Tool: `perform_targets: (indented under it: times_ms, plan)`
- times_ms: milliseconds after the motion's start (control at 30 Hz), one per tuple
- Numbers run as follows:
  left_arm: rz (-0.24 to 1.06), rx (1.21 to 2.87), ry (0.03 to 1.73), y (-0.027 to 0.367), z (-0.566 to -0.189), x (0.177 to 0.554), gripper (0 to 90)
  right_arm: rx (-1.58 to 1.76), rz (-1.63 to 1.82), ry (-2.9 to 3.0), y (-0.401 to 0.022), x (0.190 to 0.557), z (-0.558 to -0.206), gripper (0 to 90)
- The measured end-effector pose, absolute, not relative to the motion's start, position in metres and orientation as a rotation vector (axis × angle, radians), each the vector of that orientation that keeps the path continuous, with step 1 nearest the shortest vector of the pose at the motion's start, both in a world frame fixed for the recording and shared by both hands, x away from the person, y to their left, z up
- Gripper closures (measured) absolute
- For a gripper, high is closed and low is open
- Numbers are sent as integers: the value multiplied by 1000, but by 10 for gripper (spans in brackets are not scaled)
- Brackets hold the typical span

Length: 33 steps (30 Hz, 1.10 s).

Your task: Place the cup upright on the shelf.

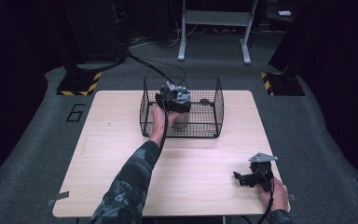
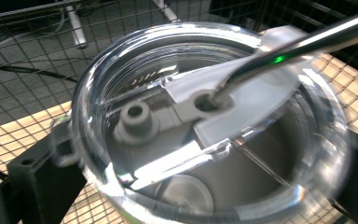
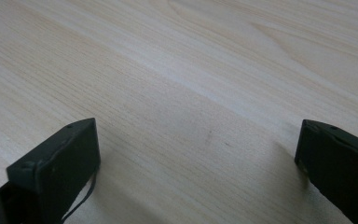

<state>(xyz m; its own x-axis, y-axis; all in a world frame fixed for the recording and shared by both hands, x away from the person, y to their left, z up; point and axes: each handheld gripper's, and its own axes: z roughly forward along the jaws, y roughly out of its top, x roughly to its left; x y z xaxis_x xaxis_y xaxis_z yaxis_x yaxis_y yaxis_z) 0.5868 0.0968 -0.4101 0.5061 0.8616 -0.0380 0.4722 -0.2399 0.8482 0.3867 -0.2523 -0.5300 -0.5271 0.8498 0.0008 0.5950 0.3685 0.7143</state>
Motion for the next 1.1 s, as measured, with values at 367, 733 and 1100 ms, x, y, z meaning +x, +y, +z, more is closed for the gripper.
perform_targets:
  times_ms: [367,733,1100]
  plan:
    - [509,1921,1068,112,-393,571,1,1257,952,2267,-253,387,-530,0]
    - [507,1989,993,128,-366,541,1,1257,953,2267,-252,387,-530,0]
    - [544,1996,950,162,-344,494,1,1256,951,2269,-253,387,-530,0]
